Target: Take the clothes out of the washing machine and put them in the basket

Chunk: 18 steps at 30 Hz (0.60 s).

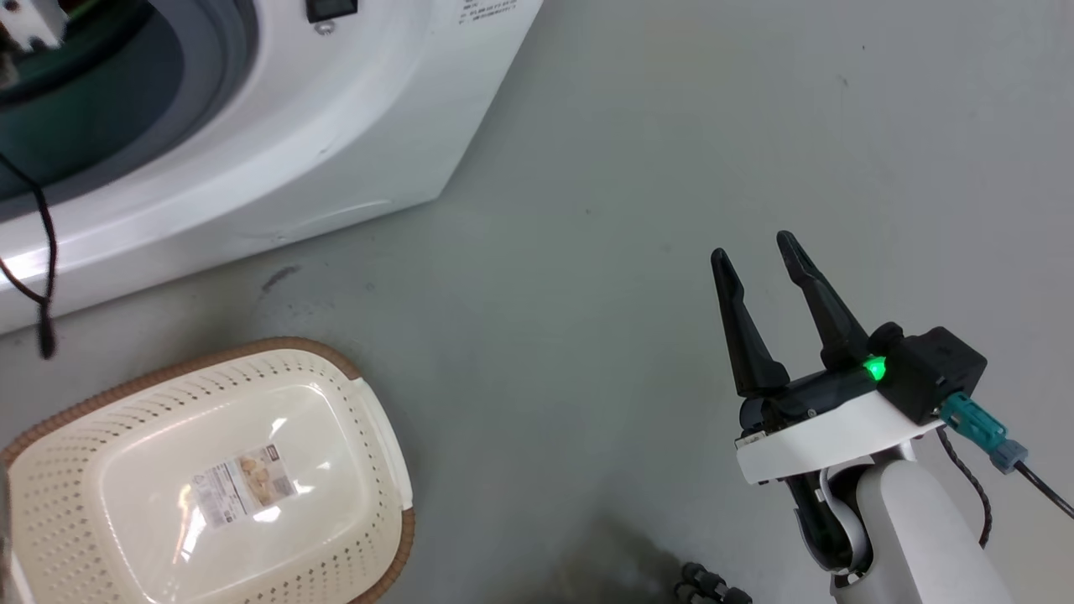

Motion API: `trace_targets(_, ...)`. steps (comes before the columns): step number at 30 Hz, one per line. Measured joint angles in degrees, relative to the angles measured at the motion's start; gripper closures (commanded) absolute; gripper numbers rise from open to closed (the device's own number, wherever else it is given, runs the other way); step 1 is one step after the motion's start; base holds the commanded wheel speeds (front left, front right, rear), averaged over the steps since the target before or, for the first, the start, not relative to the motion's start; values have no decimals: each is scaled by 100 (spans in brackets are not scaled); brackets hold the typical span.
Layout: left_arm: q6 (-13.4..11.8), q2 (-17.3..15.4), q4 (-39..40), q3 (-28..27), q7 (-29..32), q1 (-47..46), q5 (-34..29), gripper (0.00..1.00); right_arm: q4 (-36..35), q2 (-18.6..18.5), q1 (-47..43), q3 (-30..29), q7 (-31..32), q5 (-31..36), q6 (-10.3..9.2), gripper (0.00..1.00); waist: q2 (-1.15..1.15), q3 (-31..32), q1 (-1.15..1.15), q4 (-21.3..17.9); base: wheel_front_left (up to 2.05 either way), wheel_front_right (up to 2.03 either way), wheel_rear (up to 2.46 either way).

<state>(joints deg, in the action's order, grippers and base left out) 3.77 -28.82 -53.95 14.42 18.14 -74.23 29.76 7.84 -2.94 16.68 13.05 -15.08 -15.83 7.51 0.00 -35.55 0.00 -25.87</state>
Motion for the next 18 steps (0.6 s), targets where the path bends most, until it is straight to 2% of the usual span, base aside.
trace_targets(5,-12,208,-45,58,-1187,587,-122,100,120,2,-26,-138,0,135,0,0,0,388,0,126,0,0,0)
trace_targets(10,1,450,-286,43,-2120,1132,-71,100,281,2,-172,-277,-1,293,0,0,0,836,0,282,0,0,0)
trace_targets(15,33,662,-500,77,-2922,1615,-67,100,444,3,-352,-391,-1,464,0,0,0,1307,0,456,0,0,0)
trace_targets(18,31,783,-514,116,-3185,1856,-122,100,502,3,-440,-463,-1,546,0,0,0,1560,-1,580,0,0,0)
